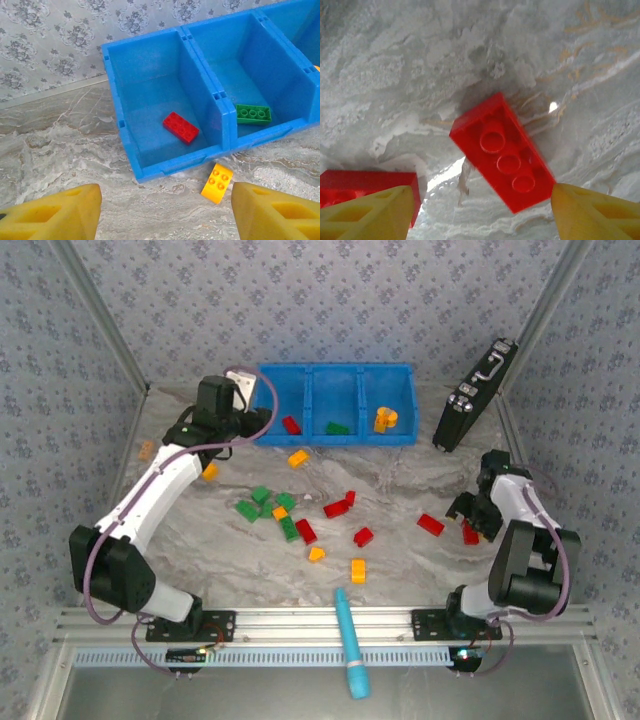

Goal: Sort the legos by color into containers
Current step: Pick up the lego from the bottom-right of the table.

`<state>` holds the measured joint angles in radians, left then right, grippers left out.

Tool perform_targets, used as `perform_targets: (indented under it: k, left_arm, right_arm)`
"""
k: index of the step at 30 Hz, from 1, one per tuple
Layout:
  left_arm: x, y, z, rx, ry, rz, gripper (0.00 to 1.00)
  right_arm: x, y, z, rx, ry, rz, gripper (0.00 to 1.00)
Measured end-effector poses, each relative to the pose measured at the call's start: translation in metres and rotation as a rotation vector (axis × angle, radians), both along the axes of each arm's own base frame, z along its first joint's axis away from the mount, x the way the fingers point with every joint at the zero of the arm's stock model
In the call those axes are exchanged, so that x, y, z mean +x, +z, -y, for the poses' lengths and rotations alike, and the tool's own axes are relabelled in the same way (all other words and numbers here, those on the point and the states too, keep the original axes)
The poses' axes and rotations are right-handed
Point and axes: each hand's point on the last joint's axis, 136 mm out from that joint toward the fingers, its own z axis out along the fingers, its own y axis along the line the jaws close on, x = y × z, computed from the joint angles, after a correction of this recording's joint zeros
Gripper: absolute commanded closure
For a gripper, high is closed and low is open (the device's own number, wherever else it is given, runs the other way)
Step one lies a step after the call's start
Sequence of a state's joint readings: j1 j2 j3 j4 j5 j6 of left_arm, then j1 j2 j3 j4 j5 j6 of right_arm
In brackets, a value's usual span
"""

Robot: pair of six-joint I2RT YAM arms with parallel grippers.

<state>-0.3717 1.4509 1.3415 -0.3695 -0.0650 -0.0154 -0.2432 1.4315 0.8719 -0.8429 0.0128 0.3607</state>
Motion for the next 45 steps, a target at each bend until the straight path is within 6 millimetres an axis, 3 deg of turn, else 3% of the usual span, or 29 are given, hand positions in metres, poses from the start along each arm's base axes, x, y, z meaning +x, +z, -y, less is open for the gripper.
perform_targets:
  k: [9,19,28,32,35,38,41,45]
  left_arm:
    - [0.002,-0.001,-0.006,0.017,0.005,0.003,0.3]
    - [0.003,0.001,-0.016,0.022,0.022,0.01,0.29]
    - [0.002,0.001,-0.013,0.014,-0.002,0.007,0.3]
    - [-0.016,-0.01,-0.003,0.013,-0.107,-0.014,0.29]
    - [-0.046,-0.021,0.008,-0.019,-0.227,-0.035,0.24]
    - [-0.072,-0.016,0.02,-0.081,-0.351,-0.02,0.13]
    - [-0.089,0.002,0.036,-0.165,-0.465,0.024,0.12]
    - [-0.092,0.034,0.059,-0.316,-0.568,0.1,0.12]
  right_arm:
    - [0.009,-0.011,0.011,-0.081,0.068,-0.067,0.35]
    - [0.012,-0.029,0.011,-0.108,0.112,-0.123,0.54]
    - [0.024,-0.025,0.014,-0.12,0.113,-0.09,0.7]
    - [0.038,-0.017,0.012,-0.127,0.121,-0.038,0.72]
    - [0.054,0.0,0.004,-0.12,0.132,0.035,0.73]
    - [0.08,0.034,-0.014,-0.089,0.162,0.166,0.73]
    - [0.112,0.082,-0.045,-0.053,0.239,0.321,0.73]
    - [0.148,0.159,-0.107,-0.01,0.374,0.566,0.73]
